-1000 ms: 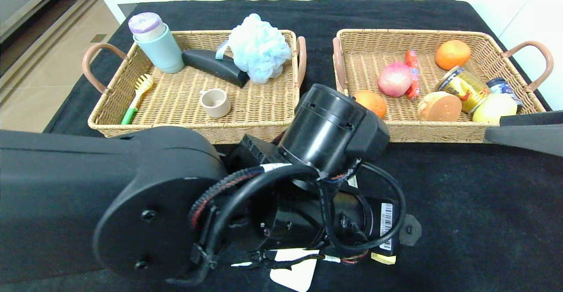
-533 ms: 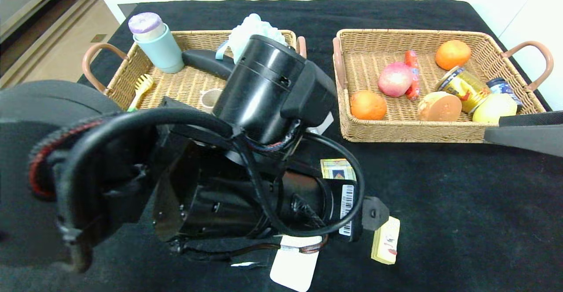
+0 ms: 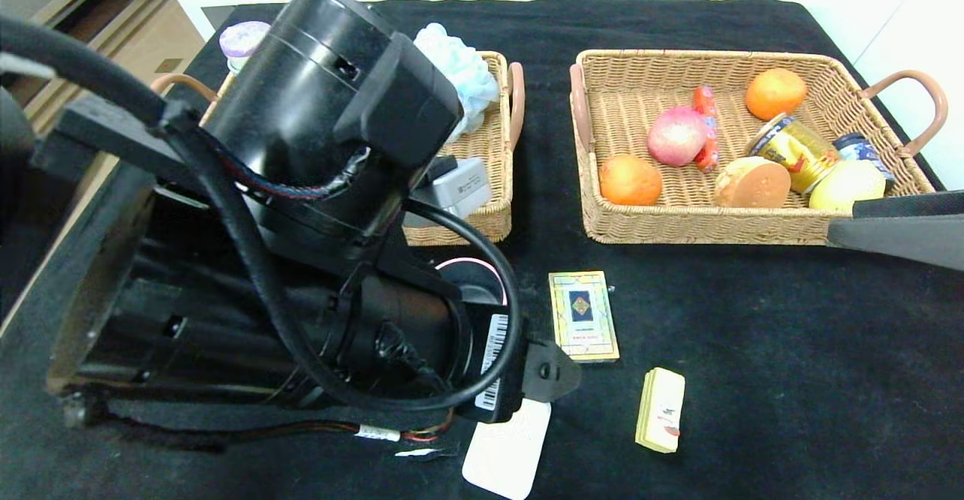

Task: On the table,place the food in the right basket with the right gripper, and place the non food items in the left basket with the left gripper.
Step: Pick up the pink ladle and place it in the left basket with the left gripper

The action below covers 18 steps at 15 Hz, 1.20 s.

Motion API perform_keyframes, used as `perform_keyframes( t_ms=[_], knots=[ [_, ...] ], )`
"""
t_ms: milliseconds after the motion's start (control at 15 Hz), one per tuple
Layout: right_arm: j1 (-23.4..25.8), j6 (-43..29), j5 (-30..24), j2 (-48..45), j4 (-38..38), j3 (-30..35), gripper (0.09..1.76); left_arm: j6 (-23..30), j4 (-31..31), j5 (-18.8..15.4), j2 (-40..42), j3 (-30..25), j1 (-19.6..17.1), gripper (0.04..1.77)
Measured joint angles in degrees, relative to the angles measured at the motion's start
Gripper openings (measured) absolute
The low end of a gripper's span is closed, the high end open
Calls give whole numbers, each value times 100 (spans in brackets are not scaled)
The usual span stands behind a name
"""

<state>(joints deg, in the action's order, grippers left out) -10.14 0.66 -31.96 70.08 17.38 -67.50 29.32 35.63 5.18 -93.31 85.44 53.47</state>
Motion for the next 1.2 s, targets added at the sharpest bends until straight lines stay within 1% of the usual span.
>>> perform_keyframes(
  t_ms=[133, 333, 467, 667, 1000, 1200],
  knots=[
    [-7, 0, 0, 0, -2, 6, 171, 2, 500, 51, 34, 221, -135, 171],
    [-11, 0, 0, 0, 0, 9, 171, 4, 940, 273, 30, 333, -413, 171],
    [-11, 0, -1, 0, 0, 9, 171, 33, 1039, 368, -24, 343, -669, 171],
    [-11, 0, 0, 11, 0, 9, 171, 149, 1150, 383, -110, 347, -1008, 171],
    [-18, 0, 0, 30, 0, 16, 171, 621, 1150, 380, -291, 413, -1367, 172],
    [-22, 2, -1, 30, 2, 17, 171, 780, 1143, 379, -468, 557, -1590, 172]
  ],
)
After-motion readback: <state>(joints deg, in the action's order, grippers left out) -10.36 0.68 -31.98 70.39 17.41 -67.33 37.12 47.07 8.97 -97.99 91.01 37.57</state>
